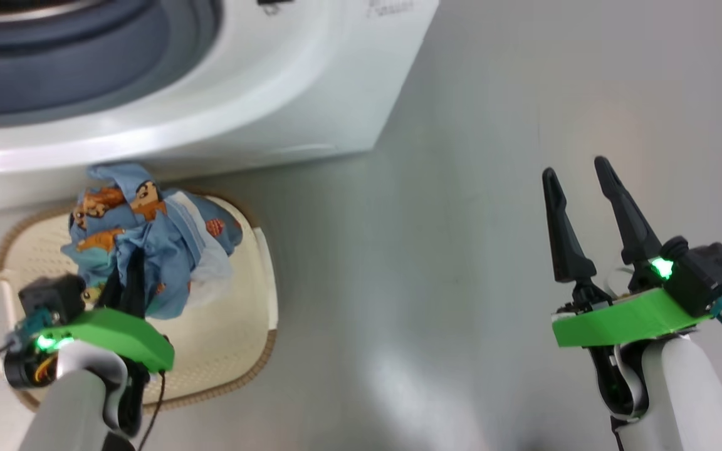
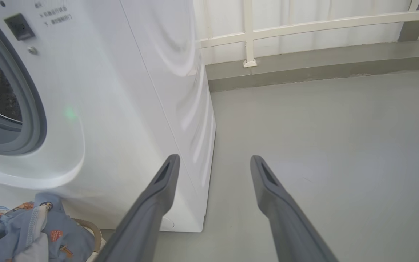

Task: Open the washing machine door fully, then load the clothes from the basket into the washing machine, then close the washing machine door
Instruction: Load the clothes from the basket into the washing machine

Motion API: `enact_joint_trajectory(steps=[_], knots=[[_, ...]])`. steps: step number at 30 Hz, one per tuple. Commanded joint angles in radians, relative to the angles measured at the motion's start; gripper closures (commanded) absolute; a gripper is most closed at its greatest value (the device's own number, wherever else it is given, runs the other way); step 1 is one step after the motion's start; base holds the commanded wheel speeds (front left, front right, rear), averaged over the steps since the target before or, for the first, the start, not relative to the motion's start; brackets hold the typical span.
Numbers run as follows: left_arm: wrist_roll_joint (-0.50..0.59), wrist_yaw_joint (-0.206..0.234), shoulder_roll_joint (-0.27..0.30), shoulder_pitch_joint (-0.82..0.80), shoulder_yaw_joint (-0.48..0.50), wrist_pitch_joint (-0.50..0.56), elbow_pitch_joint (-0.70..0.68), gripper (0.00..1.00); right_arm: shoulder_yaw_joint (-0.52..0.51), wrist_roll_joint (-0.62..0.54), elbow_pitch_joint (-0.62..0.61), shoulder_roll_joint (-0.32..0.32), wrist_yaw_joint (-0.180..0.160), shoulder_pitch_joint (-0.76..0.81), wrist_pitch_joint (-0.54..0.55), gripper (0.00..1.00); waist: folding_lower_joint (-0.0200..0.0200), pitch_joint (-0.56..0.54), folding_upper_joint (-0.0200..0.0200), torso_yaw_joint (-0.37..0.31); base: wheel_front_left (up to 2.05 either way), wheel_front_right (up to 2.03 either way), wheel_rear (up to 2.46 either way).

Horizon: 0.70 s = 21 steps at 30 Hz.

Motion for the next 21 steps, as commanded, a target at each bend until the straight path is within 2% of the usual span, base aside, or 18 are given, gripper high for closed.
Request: enact_joint_trajectory(steps=[1,11,21], knots=[[0.019,0.001,0.022,0.045,0.041,-0.01,-0.039,1.0,0.015,-0.011,-0.017,0.002,0.002,0.036,-0.005,0.0,0.0,-0.083,0.0,0.037,0.0,0.0,0.0],[0.091,-0.011,-0.04,0.198,0.152,-0.01,-0.241,1.0,0.006,-0.031,0.005,0.001,0.002,0.096,-0.005,0.0,0.0,-0.236,0.0,0.05,0.0,0.0,0.0],[0.154,-0.022,-0.074,0.302,0.206,-0.01,-0.402,1.0,-0.005,-0.047,0.012,-0.003,0.002,0.152,-0.005,0.0,0.0,-0.375,0.0,0.061,0.0,0.0,0.0]])
